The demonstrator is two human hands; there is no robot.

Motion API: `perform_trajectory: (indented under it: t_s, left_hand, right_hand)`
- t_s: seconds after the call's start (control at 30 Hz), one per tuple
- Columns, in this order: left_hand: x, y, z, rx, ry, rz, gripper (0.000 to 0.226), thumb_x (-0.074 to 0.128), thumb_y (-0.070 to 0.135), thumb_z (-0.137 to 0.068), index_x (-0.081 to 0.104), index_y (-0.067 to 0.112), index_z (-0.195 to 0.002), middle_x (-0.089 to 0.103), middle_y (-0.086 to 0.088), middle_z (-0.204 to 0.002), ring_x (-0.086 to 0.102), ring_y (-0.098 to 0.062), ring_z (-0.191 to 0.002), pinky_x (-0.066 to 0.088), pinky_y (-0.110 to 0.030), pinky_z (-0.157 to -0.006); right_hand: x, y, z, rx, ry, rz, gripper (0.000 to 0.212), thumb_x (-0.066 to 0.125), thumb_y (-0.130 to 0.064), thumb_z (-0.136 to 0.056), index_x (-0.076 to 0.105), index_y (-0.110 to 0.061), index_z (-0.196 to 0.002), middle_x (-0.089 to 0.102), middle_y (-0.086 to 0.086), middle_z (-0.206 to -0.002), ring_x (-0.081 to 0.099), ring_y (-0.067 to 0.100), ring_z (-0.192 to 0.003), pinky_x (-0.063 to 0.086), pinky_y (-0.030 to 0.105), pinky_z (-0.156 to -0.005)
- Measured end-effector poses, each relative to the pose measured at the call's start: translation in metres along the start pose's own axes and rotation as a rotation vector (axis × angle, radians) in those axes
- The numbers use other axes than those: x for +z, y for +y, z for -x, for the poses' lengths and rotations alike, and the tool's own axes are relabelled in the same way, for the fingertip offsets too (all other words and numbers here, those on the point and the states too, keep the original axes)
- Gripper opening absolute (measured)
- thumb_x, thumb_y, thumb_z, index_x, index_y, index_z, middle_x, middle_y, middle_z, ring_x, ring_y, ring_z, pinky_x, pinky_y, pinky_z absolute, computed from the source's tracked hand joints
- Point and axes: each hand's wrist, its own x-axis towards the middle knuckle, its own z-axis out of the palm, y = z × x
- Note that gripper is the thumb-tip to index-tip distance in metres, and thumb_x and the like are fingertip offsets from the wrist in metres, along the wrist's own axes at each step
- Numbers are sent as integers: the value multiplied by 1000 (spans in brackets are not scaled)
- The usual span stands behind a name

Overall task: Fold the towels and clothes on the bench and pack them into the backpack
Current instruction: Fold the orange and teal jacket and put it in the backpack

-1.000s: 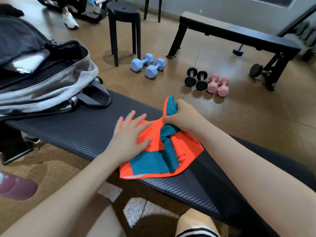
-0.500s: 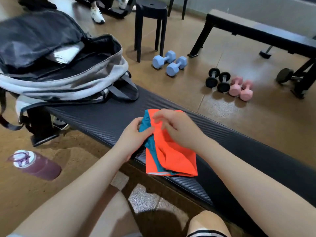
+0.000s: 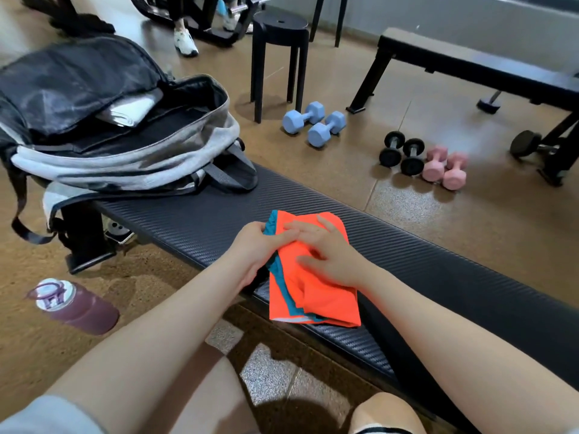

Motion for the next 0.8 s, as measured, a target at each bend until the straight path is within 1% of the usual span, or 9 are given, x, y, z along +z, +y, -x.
perform_trajectory:
  t_s: [0.07,0.1,0.2,0.3,0.37,0.43,0.5,0.7,0.8]
  left_hand:
    - [3,-1,0,-72,2,61,12,72,8,-78,60,7,-73,66,-7,-72,59,-8,-54,48,-15,-49]
    - [4,-1,1,-93,2,81,11,72,6,-77,61,5,-73,66,-9,-75,60,-12,-57,49,-17,-50]
    - [-1,-1,7,-91,-9,137,8,69,1,-79,62,4,-76,66,-8,-76,61,-16,-63,53,-20,-55]
    - [-15,-5,12,-24,-30,251,12,63,-5,-81,61,3,-90,67,-12,-87,63,-21,-74,55,-32,-74]
    - [-31,-7,12,11,-43,361,22,60,-5,-82,57,4,-102,67,-12,-93,64,-21,-78,55,-33,-74]
    - [-49,-6,12,43,-60,456,28,58,-5,-84,56,6,-110,67,-10,-95,65,-17,-77,56,-26,-68]
    - [-67,-2,11,56,-65,521,30,57,-2,-85,56,8,-113,68,-8,-97,67,-14,-78,56,-23,-66]
    - [-113,18,2,123,15,595,36,60,4,-81,57,13,-116,69,-4,-102,66,-15,-87,54,-23,-68]
    - [-130,41,-5,175,98,579,36,62,10,-75,59,16,-110,70,-1,-98,66,-12,-86,53,-21,-68]
  right_hand:
    - [-10,-2,6,100,257,-460,35,53,-13,-78,61,-16,-111,54,7,-129,46,15,-123,24,32,-110]
    - [-14,-1,9,155,409,-547,30,54,-9,-77,61,-20,-104,56,5,-123,49,15,-120,30,28,-107]
    - [-19,5,10,331,656,-318,33,64,-5,-79,59,-14,-110,52,-1,-119,47,16,-120,29,13,-101]
    - [-15,6,5,657,513,-506,62,72,-22,-80,43,-10,-133,50,-2,-118,50,12,-109,38,24,-96]
    - [-13,-2,-1,729,334,-858,62,69,-28,-81,44,-6,-133,58,0,-103,60,8,-85,47,23,-76]
    - [-11,-11,-12,706,169,-1126,42,63,-29,-83,58,-3,-115,67,5,-94,66,8,-73,51,19,-64]
    - [-10,-23,-28,676,65,-1283,38,62,-32,-75,65,-6,-102,73,6,-94,70,12,-80,54,21,-66]
    - [-19,-47,-101,432,-32,-1401,79,92,-40,-34,64,-13,-103,73,4,-95,70,15,-84,55,24,-68]
    - [-31,-58,-138,339,-7,-1402,62,89,-25,-47,62,-16,-102,74,1,-90,69,14,-82,55,24,-66]
